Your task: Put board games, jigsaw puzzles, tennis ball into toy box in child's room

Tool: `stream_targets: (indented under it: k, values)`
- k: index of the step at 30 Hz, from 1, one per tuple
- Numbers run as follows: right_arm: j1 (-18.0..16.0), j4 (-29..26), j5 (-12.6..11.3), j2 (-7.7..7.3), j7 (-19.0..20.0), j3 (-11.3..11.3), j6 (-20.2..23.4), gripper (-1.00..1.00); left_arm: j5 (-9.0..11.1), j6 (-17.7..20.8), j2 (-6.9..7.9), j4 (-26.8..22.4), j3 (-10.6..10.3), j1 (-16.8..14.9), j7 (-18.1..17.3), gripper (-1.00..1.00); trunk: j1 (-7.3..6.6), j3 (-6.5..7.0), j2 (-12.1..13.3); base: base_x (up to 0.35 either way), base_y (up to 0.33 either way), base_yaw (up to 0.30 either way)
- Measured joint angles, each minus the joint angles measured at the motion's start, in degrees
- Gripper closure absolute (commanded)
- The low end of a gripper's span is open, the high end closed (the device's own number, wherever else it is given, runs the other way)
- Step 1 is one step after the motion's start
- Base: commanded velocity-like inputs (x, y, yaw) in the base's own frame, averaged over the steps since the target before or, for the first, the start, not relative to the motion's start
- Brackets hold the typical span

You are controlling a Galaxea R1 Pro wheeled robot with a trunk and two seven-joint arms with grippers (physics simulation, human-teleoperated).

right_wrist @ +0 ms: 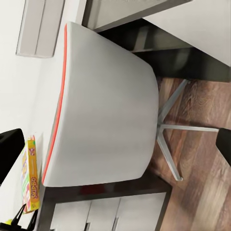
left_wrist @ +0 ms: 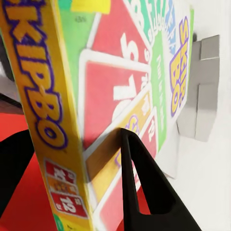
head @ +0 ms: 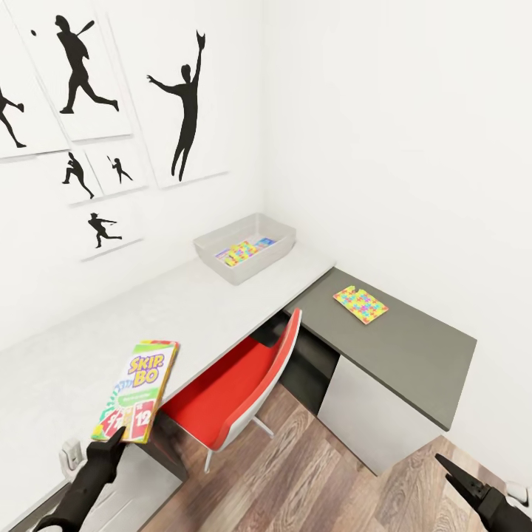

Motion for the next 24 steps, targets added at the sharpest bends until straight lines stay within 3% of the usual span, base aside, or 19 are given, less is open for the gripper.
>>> stream_targets:
  k: [6, 12, 16, 20, 24]
  values:
    - [0.0, 0.14, -0.21, 0.07, -0.05, -0.2, -0.03, -1.0, 0.07, 4.3, 0.15, -3.73, 1.34, 0.05, -0.03, 1.0, 0.0, 0.0, 0.0, 0.0, 0.0, 0.0]
    - [0.0, 0.15, -0.35, 0.39, 0.07, -0.23, -0.1, -1.0, 0.14, 10.09, 0.15, -6.54, 5.06, 0.07, 0.1, 1.0, 0.0, 0.0, 0.0, 0.0, 0.0, 0.0]
    - [0.0, 0.15, -0.42, 0.55, 0.27, -0.17, -0.28, -1.0, 0.57, 16.4, 0.6, -10.87, 6.02, 0.07, 0.22, 1.0, 0.0, 0.0, -0.01, 0.0, 0.0, 0.0]
    - [0.0, 0.1, -0.46, 0.41, 0.47, -0.22, -0.08, -1.0, 0.19, 24.27, 2.56, -14.91, 6.28, 0.08, 0.4, 1.0, 0.0, 0.0, 0.0, 0.0, 0.0, 0.0]
    - [0.0, 0.07, -0.49, 0.04, 0.52, -0.26, 0.06, -1.0, 0.13, 30.51, 6.02, -16.69, 6.27, 0.09, 0.54, 1.0, 0.0, 0.0, 0.0, 0.0, 0.0, 0.0]
